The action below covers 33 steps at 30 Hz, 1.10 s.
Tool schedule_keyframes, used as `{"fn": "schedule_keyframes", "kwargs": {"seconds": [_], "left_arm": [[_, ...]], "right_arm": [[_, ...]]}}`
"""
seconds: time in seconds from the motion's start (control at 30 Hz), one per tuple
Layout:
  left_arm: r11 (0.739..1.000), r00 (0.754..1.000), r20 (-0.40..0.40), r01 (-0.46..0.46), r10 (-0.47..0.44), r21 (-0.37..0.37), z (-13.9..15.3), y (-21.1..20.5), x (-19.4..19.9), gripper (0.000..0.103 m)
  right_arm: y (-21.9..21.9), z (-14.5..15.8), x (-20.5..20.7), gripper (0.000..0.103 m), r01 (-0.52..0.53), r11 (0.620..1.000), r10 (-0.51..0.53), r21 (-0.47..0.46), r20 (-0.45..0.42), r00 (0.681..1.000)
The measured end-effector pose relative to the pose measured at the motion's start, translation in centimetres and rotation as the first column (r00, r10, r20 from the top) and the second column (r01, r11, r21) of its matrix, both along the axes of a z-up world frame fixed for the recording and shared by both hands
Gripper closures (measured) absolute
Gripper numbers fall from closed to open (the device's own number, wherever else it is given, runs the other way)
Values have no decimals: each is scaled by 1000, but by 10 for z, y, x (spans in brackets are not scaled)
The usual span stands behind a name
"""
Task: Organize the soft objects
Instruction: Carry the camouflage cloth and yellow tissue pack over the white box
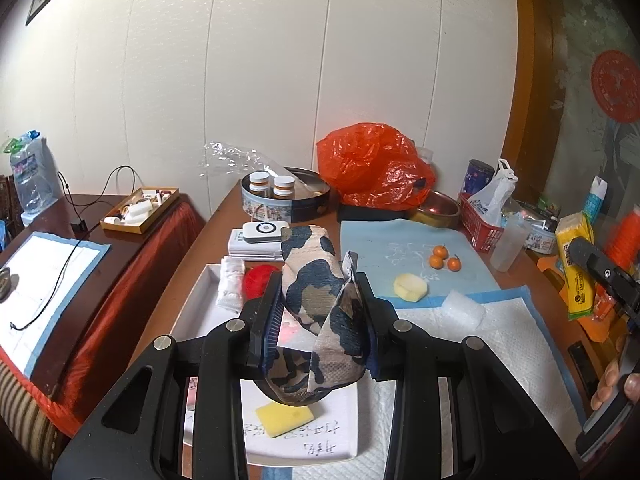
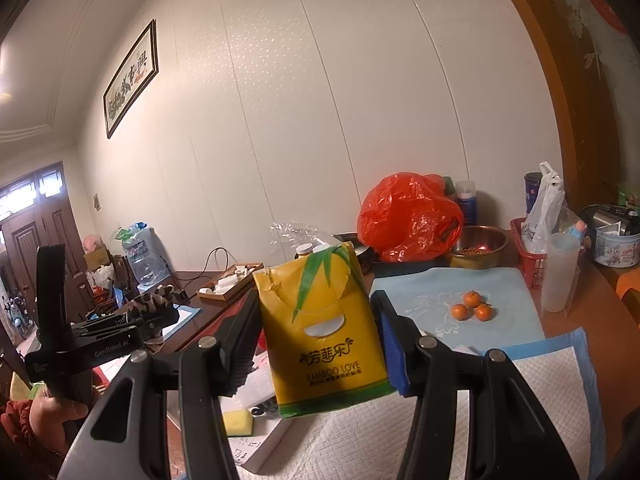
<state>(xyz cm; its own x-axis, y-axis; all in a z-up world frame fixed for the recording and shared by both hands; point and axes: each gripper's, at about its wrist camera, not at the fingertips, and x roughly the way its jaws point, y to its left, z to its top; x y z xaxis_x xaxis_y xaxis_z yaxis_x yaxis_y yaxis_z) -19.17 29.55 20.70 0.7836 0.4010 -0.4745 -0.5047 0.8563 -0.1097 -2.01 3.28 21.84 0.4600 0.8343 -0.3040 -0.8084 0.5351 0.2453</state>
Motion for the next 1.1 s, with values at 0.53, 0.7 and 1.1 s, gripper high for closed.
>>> {"fn": "schedule_keyframes", "kwargs": {"seconds": [0.53,0.7,1.1], "left_arm": [[999,999,16,-36,36,-9,-2,34,-34,70],[999,999,18,-45,45,-7,-2,46,-43,70],[997,997,-2,-72,72,-36,-18,95,-54,70]], "right_arm": [[35,1,-21,48,-41,999,42,-3,12,999],[50,-1,-30,48,-56,998,56,-6,13,998],[96,-12,-44,48,-90,995,90,-46,-5,996]]}}
